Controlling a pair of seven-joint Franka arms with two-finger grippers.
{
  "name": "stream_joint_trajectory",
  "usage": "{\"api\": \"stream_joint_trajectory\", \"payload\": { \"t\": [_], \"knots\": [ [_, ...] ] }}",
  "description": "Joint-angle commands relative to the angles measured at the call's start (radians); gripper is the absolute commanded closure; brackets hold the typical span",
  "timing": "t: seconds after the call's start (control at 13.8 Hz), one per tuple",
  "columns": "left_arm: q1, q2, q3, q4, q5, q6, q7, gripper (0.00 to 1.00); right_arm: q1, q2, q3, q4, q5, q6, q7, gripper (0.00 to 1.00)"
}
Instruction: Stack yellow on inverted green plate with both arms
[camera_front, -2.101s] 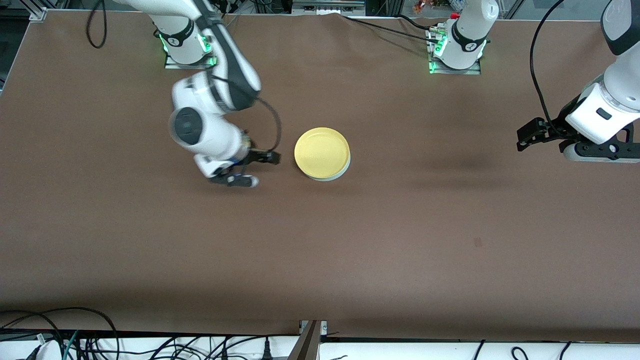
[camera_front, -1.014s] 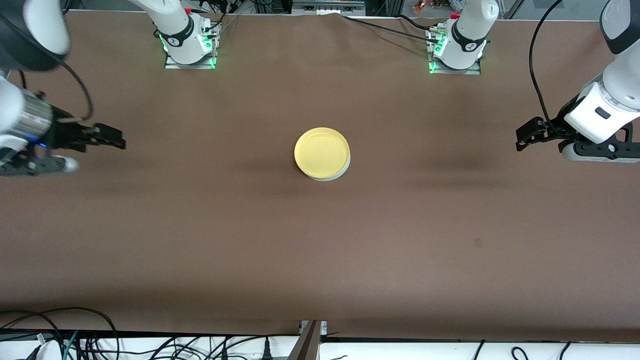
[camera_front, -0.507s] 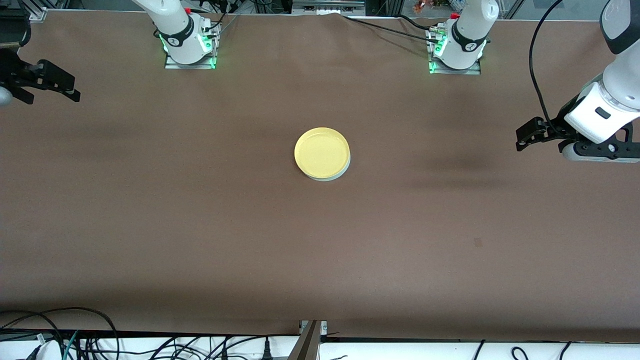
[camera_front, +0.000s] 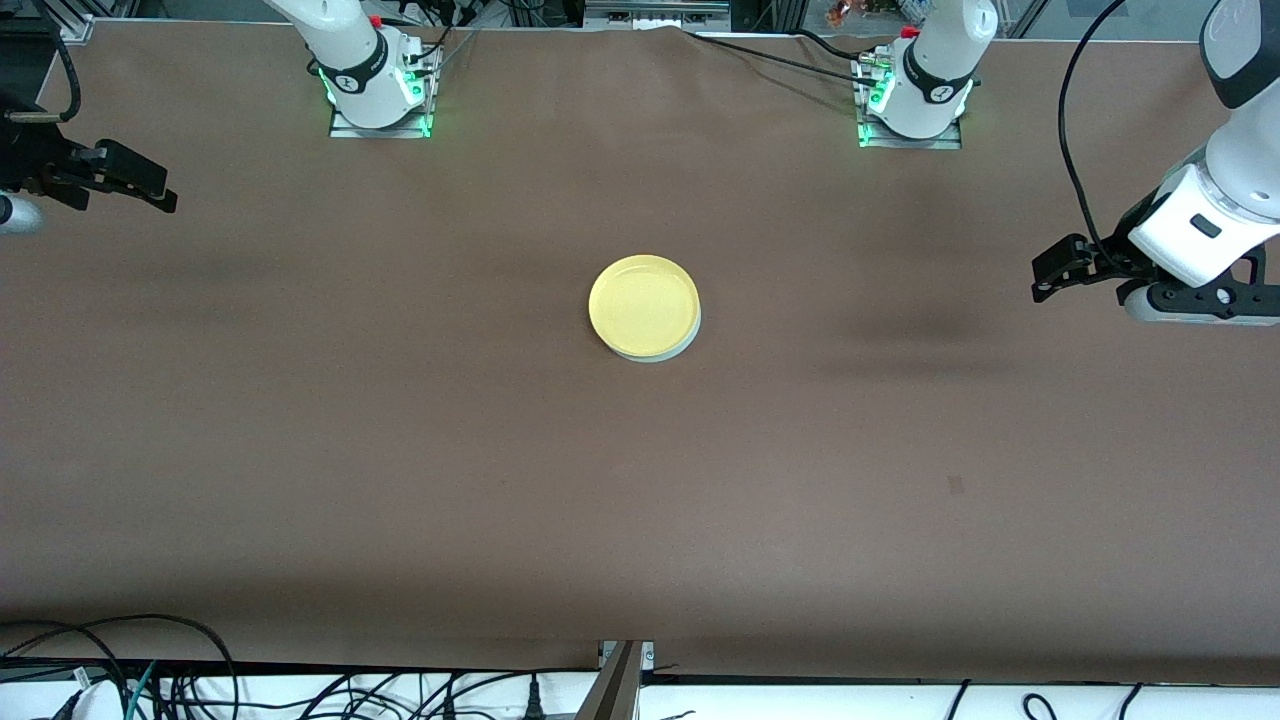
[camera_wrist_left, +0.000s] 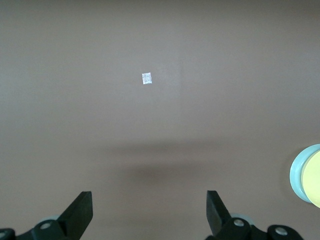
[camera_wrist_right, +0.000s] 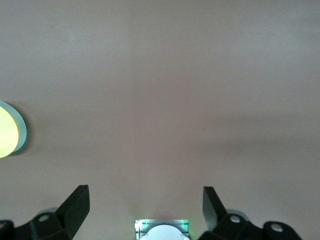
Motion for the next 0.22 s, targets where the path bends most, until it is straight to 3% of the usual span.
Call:
{"api": "stream_joint_trajectory", "payload": {
  "t": [0.0,0.14],
  "knots": [
    [0.009,0.009,-0.004,0.026,-0.025,-0.022,0.030,0.00,-0.020,0.009,0.011,0.029,0.017,-0.028,0.010,0.00],
    [0.009,0.009,-0.004,0.026,-0.026,-0.022,0.030,0.00,-0.020,0.011,0.012,0.029,0.017,-0.028,0.010,0.00]
  ]
}}
